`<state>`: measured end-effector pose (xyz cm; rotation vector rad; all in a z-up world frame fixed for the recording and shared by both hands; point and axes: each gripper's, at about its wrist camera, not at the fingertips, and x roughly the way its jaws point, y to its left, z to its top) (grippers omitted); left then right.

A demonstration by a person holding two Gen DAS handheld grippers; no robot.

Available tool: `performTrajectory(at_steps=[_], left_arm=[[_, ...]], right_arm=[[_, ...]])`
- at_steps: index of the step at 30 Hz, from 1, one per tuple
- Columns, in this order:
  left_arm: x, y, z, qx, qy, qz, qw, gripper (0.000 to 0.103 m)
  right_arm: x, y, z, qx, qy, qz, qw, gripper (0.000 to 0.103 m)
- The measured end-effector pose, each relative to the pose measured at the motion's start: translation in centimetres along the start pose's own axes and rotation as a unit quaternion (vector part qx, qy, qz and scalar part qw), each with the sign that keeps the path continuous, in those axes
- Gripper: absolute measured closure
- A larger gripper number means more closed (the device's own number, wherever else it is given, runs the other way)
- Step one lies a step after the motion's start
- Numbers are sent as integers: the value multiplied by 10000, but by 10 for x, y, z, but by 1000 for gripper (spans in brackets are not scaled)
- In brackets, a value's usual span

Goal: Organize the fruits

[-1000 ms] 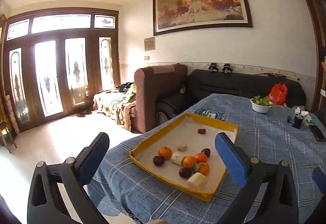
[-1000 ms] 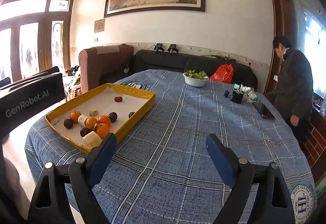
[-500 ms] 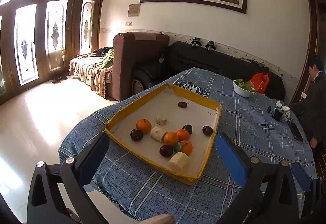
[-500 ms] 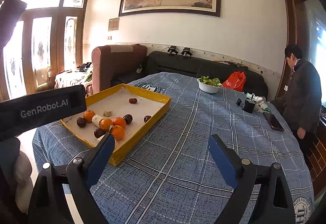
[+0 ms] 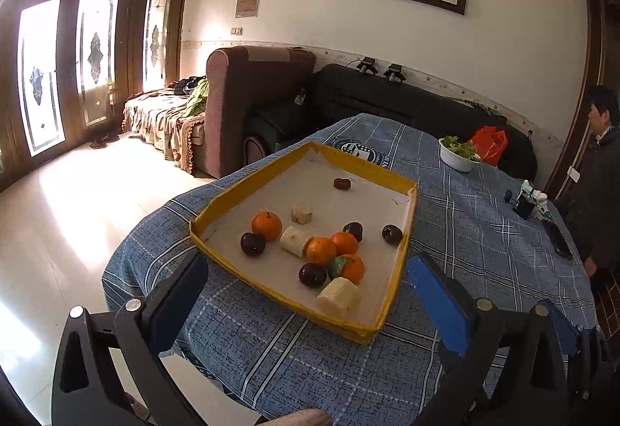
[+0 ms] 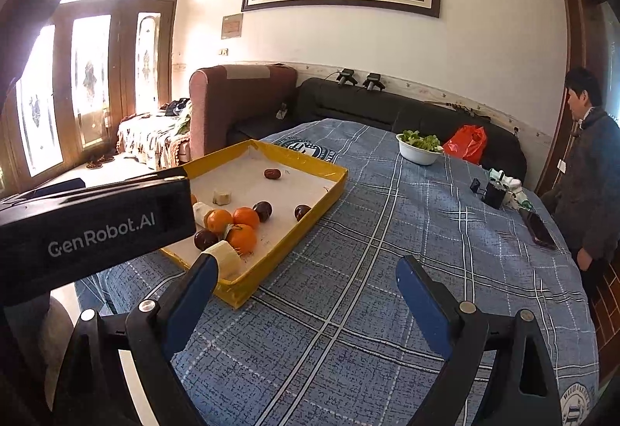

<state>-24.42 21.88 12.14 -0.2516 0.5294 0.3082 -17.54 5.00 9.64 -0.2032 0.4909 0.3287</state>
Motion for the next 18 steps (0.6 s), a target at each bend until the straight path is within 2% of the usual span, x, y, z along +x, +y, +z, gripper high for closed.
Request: performTrajectory(at_steps=[11,18], left_arm=[[8,1,5,-14,54,66,10000,0],[16,-6,12,141,8,121,9998,0]], right_arm=[[6,10,0,-193,127,80,9997,7],[10,3,4,-76,150,101,9998,7]])
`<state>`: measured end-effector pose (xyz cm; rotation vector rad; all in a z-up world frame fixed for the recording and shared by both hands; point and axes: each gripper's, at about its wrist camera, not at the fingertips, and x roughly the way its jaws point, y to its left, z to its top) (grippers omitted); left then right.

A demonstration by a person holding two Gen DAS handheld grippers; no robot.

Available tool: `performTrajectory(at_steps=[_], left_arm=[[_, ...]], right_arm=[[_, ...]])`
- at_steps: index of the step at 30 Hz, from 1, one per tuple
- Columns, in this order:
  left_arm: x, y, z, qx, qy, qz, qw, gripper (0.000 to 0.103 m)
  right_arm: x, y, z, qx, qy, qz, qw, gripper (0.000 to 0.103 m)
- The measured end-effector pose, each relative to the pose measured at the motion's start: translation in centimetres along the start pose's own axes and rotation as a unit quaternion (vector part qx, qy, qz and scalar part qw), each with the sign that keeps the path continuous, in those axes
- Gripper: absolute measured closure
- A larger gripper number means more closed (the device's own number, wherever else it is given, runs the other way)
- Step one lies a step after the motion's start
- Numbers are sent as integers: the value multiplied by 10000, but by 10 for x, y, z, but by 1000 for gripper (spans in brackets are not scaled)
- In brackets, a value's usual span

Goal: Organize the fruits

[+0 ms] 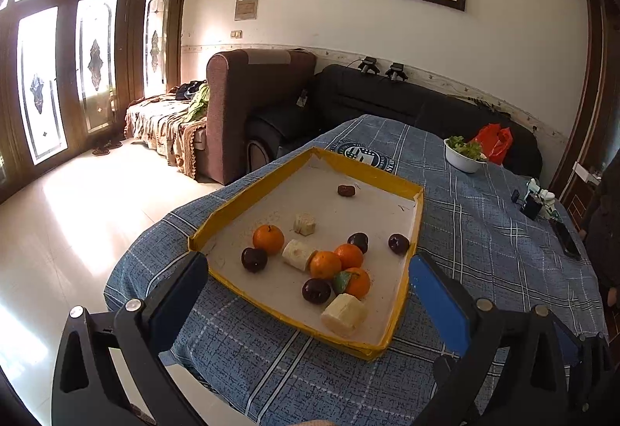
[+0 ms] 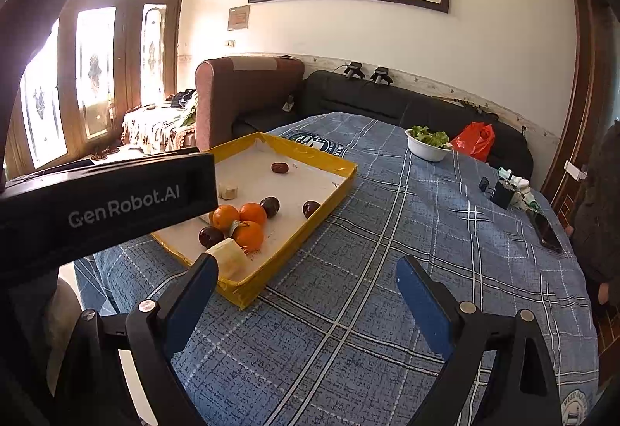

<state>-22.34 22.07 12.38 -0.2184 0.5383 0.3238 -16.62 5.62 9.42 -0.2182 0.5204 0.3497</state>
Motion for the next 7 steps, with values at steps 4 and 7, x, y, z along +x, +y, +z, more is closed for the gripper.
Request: performTrajectory(at_steps=[4,7], left_arm=[[5,-6,3,82,-33,-8,10000,0],[6,-13,6,150,-91,-11,9998,0]], right_arm=[[2,-4,1,89,30,12,10000,7],[4,-9,3,194,42,44,9998,7]])
